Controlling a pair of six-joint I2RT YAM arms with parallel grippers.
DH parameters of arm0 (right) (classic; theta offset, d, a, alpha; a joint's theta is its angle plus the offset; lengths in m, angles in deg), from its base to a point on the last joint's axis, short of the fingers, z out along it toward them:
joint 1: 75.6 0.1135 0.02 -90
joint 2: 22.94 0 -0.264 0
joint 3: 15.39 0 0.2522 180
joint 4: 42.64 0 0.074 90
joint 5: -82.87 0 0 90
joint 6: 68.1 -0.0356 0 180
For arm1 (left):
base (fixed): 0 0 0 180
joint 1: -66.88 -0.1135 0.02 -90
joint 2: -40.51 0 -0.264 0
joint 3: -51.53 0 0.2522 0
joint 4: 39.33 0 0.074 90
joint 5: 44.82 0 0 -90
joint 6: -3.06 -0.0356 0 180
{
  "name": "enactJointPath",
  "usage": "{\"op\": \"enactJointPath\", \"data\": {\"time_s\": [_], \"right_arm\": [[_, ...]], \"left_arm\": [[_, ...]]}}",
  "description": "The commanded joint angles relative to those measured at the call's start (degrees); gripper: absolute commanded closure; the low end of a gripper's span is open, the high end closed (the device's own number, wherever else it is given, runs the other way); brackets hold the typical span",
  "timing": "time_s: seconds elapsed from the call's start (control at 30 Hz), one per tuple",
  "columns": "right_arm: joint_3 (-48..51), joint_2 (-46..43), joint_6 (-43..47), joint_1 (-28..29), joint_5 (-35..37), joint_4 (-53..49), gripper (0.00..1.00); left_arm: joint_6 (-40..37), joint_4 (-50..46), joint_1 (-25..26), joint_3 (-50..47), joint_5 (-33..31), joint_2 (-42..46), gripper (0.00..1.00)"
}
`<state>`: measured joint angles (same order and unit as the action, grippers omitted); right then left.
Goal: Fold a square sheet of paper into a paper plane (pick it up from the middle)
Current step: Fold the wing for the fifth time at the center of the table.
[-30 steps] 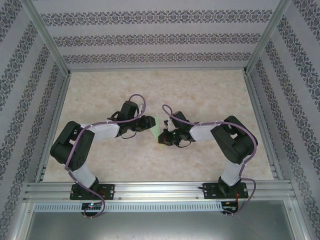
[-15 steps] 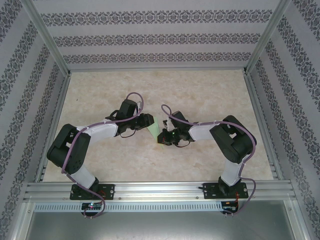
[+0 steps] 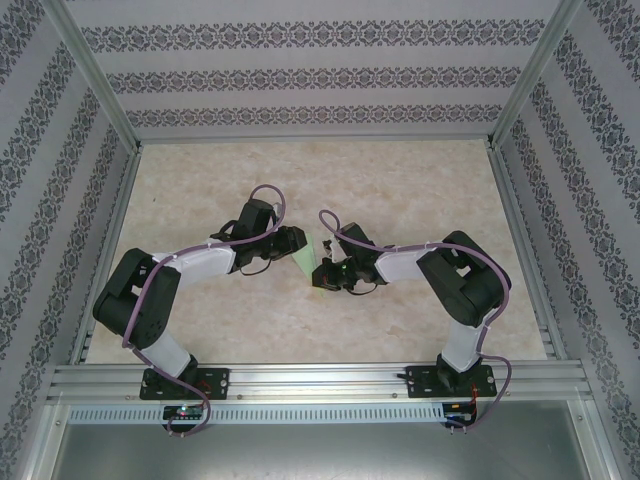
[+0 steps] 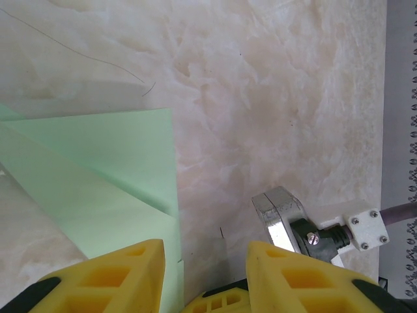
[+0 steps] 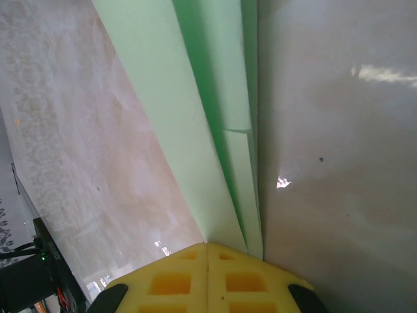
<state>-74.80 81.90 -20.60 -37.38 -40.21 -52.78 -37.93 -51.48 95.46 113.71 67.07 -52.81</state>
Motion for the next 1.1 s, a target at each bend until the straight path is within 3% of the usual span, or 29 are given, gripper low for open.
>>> {"op": "enactJointPath", "data": {"time_s": [0.0,0.5,1.07], "right_arm": [[3.73,4.59,-0.05,1.33,7.91,-8.11,1.00],[4.34,3.10,-0.36,1.30,8.10,-7.98,1.00],[4.02,3.09,-2.15,0.43,7.69,-7.10,1.00]], "left_arm": [[0.76,-0.03,0.44,-0.42,-0.52,0.42,0.61],[-0.26,2.68,1.03,-3.00,-0.93,3.32,0.61],[-0.74,6.92,1.79,-1.20,2.38,-1.66,0.61]]}}
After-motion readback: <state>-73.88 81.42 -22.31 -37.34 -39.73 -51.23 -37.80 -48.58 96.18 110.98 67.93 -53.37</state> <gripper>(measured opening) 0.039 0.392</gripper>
